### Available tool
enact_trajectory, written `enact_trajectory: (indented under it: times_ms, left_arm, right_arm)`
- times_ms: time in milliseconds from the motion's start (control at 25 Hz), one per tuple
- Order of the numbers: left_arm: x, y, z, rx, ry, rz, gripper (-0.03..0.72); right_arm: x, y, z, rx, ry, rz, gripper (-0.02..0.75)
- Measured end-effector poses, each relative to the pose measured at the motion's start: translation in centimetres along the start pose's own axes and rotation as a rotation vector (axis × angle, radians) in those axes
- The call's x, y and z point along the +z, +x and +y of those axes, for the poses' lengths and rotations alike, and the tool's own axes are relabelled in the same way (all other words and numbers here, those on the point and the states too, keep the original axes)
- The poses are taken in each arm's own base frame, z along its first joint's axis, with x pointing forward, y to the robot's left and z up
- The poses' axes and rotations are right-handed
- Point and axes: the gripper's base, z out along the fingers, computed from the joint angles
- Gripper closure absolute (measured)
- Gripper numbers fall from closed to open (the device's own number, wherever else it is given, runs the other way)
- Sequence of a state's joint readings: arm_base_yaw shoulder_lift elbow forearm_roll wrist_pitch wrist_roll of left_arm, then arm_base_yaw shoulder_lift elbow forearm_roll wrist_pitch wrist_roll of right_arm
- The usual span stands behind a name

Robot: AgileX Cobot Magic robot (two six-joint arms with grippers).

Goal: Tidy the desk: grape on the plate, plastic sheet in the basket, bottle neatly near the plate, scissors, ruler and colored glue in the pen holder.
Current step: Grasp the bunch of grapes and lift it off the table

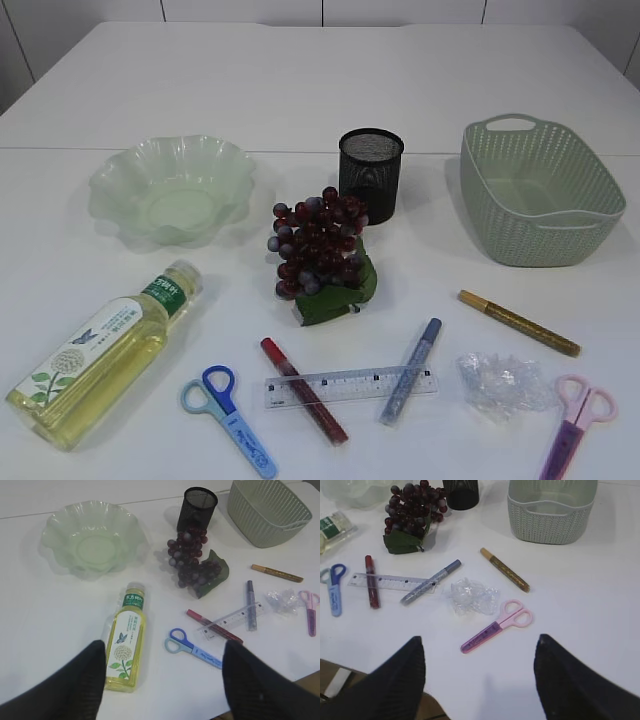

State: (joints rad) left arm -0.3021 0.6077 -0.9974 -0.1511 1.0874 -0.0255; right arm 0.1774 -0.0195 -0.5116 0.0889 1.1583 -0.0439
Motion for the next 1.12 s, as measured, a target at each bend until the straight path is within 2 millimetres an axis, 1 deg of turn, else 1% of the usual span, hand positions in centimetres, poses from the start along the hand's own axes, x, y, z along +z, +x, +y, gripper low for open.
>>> enact_trajectory:
  times_ms: [120, 240, 360, 480, 560, 640, 760, 880, 960, 1120]
  left_arm:
    - [1.9, -2.4, -0.1, -0.01, 0.005, 0.054, 0.15]
    - [4.9, -4.2, 0.0, -0.029, 0.014, 0.137, 0.146]
    - [8.0, -5.5, 0.2, -0.045, 0.014, 0.216, 0.141]
    - [10.8, -6.9, 0.3, -0.056, 0.021, 0.275, 0.14]
    - [12.8, -7.9, 0.1, -0.042, 0.03, 0.308, 0.139]
    - [15.2, -8.9, -0.5, -0.02, 0.048, 0.347, 0.134]
    - [19.2, -9.6, -1.3, -0.012, 0.064, 0.417, 0.103]
    - [23.8, -9.6, -1.7, -0.036, 0.061, 0.486, 0.081]
    - [27.0, -9.4, -2.1, -0.048, 0.063, 0.529, 0.078]
    - [32.7, -8.8, -3.7, -0.026, 0.08, 0.592, 0.077]
  right_arm:
    - [-0.1, -1.0, 0.1, 0.091, -0.004, 0.07, 0.207]
    - [0.6, -2.9, 0.2, 0.186, -0.012, 0.206, 0.207]
    - [2.1, -5.4, 0.4, 0.251, -0.035, 0.327, 0.207]
    - [4.1, -7.9, 0.5, 0.284, -0.052, 0.43, 0.207]
    - [5.4, -9.0, 0.4, 0.294, -0.046, 0.49, 0.207]
    - [7.0, -9.7, 0.3, 0.303, -0.039, 0.541, 0.207]
    - [9.4, -10.1, 0.0, 0.317, -0.026, 0.609, 0.207]
    - [11.3, -10.2, -0.1, 0.333, -0.02, 0.659, 0.207]
    - [12.3, -10.3, -0.1, 0.344, -0.022, 0.692, 0.207]
    - [13.9, -10.4, -0.2, 0.355, -0.018, 0.718, 0.207]
